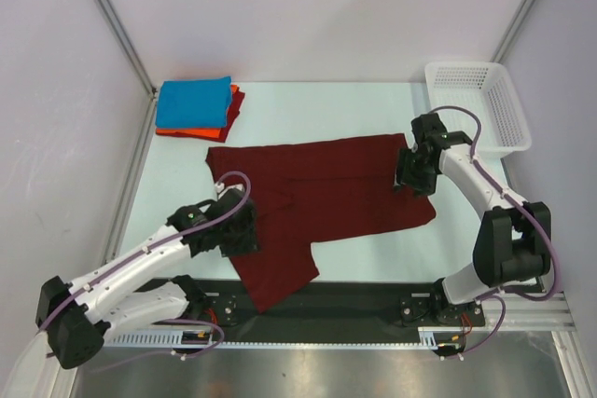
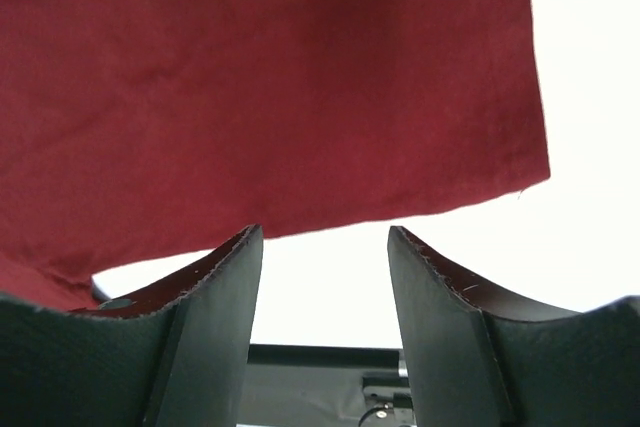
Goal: Fold and stack the t-shirts
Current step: Fold the tshirt
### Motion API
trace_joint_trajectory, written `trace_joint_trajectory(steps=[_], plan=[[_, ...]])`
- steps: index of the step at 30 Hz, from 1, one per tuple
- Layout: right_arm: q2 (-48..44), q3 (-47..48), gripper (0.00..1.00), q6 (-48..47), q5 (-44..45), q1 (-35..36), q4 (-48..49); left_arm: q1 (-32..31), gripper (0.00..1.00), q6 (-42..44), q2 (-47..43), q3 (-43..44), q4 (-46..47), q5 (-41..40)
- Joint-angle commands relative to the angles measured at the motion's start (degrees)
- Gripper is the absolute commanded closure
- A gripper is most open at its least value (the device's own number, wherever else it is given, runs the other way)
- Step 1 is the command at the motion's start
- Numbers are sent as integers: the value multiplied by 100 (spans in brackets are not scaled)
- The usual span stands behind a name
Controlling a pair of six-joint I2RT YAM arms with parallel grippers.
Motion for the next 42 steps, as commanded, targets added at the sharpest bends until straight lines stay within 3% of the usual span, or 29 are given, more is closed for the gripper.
trace_joint_trajectory(steps=[1, 6, 11, 17, 22, 28, 42], plan=[[272, 422, 42, -96, 109, -90, 511, -68, 52, -192, 47, 443, 210, -453], [1440, 1353, 44, -88, 40, -485, 793, 159, 50, 362, 1081, 1673, 114, -666], [2328, 2442, 52, -114, -250, -723, 933, 1293, 51, 767, 1471, 1684, 753, 318], [3190, 3111, 62, -185, -251, -811, 1452, 2066, 53, 1295, 2233, 2035, 957, 380], [3831, 3964, 63, -228, -101, -837, 1593, 2734, 55, 1654, 3113, 2684, 1256, 767], [4597, 4983, 61, -334, 241, -837, 1093, 3043, 57, 1884, 4151, 3573, 1204, 987], [4474, 4352, 58, -448, 198, -899, 1171, 3113, 58, 1884, 4372, 3565, 1283, 1136]])
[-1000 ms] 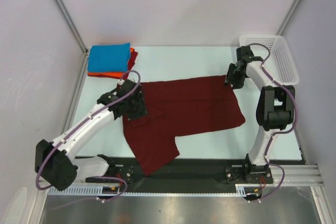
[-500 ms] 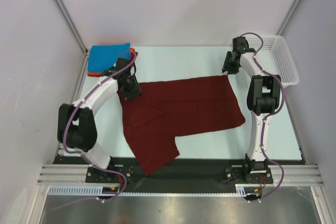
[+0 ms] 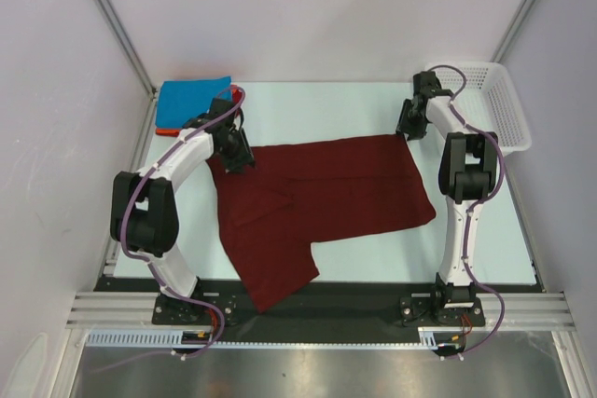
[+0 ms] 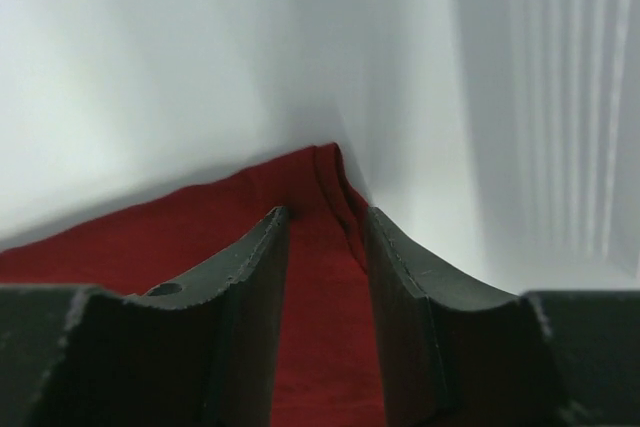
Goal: Fold and stack the t-shirts
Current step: Fold the tshirt
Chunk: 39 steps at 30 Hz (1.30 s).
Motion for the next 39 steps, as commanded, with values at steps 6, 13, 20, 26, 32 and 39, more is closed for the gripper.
trace_joint_trajectory(steps=[6, 13, 20, 26, 32, 39], plan=[[-67, -197, 59, -127, -6, -68, 90, 73, 58, 159, -175, -14, 78, 76], [-111, -241, 61, -118, -6, -7, 125, 82, 58, 177, -192, -110, 105, 59], [-296, -346, 60, -83, 82, 37, 116, 91, 58, 186, -236, -172, 131, 68], [-331, -443, 59, -101, 82, 81, 99, 91, 58, 186, -263, -251, 166, 85], [-331, -452, 61, -136, 362, 125, 116, 91, 57, 186, -298, -374, 193, 111], [-278, -364, 76, -189, 521, 204, 90, 100, 58, 204, -307, -418, 210, 155]])
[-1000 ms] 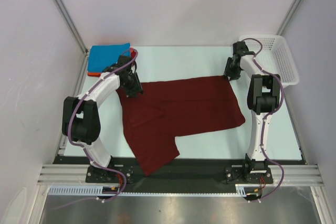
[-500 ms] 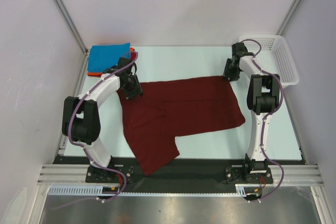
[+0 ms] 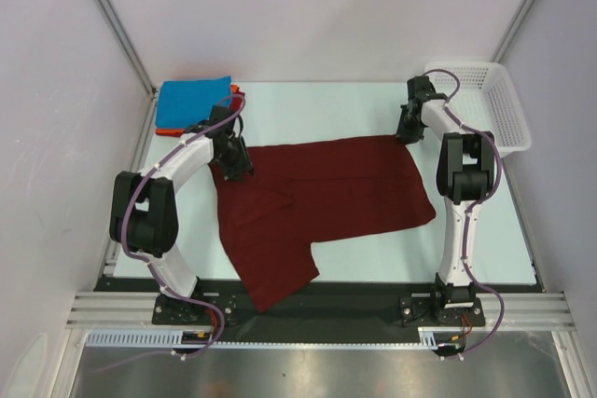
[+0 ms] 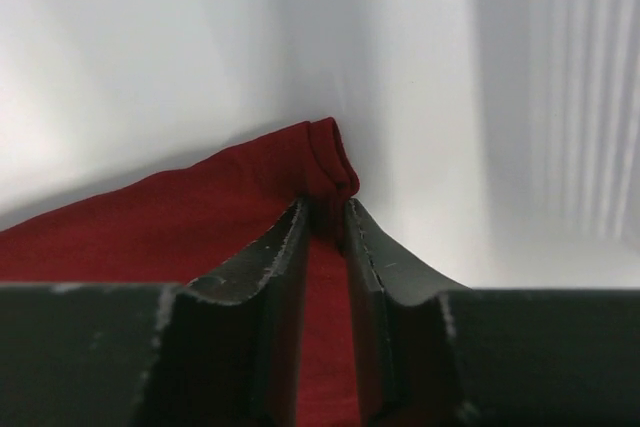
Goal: Fold and stack the t-shirts
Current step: Fold the tshirt
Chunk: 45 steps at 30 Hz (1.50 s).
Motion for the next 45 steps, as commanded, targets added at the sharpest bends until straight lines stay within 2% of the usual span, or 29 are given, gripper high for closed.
trace_joint_trajectory(steps=[1, 9, 12, 14, 19, 23, 30, 31, 32, 35, 42, 45], plan=[[-243, 56, 76, -79, 231, 69, -26, 60, 58, 140, -283, -33, 131, 123], [-235, 231, 77, -79, 397, 86, -96, 60, 57, 219, -274, -42, 123, 140], [-279, 249, 74, -71, 424, 78, -79, 69, 58, 228, -300, -121, 149, 166], [-252, 284, 67, -71, 450, 77, -166, 78, 57, 237, -318, -174, 167, 175], [-314, 179, 67, -36, 450, 113, -220, 104, 57, 272, -362, -244, 193, 210], [-428, 108, 74, -44, 494, 191, -158, 131, 57, 307, -371, -279, 211, 219], [-472, 82, 77, -35, 556, 209, -202, 140, 59, 342, -441, -367, 237, 272], [-446, 82, 79, -18, 547, 209, -202, 139, 59, 342, -450, -385, 246, 281], [-428, 91, 86, -27, 547, 209, -211, 139, 59, 333, -476, -411, 246, 272], [-410, 108, 89, -27, 582, 201, -228, 139, 59, 342, -485, -455, 255, 289], [-454, 91, 82, 0, 591, 165, -307, 139, 59, 342, -502, -499, 281, 307], [-559, -49, 74, -35, 574, 165, -299, 139, 59, 325, -502, -499, 281, 316]])
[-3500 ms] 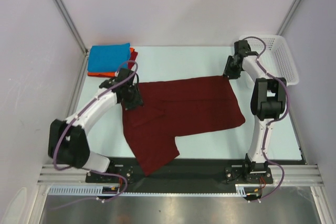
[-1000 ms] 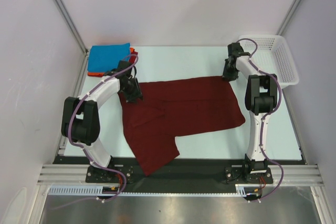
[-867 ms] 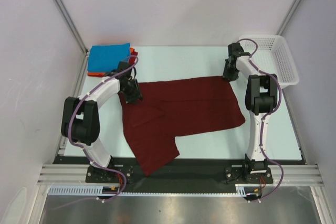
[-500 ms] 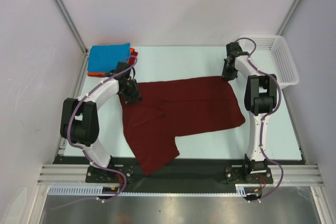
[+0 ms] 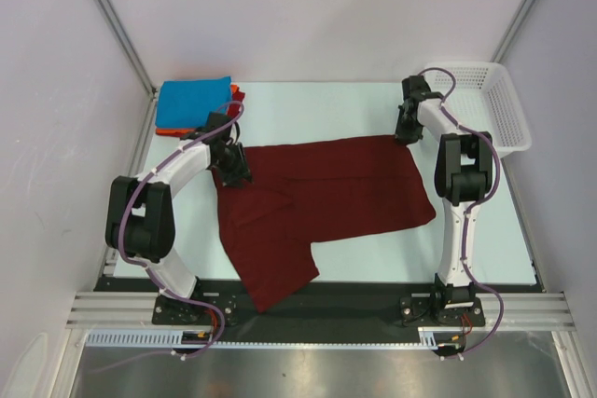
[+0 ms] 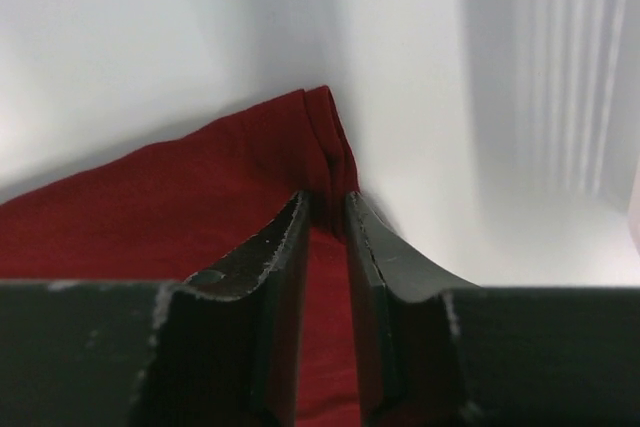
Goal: Fold and stack the t-shirts
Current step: Fold the tshirt
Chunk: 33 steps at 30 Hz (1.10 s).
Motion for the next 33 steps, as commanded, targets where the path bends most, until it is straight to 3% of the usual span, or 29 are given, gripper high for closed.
trace_joint_trajectory(steps=[1, 12, 19, 33], plan=[[-496, -120, 74, -11, 60, -16, -87, 52, 59, 89, -258, -18, 93, 86], [-681, -507, 77, 33, -28, 10, 125, 52, 59, 124, -258, -45, 75, 86], [-331, 132, 64, -29, -177, -104, -42, 52, 59, 124, -258, -54, 84, 148], [-506, -225, 65, -47, -344, -69, -78, 52, 59, 106, -231, -106, 119, 227]])
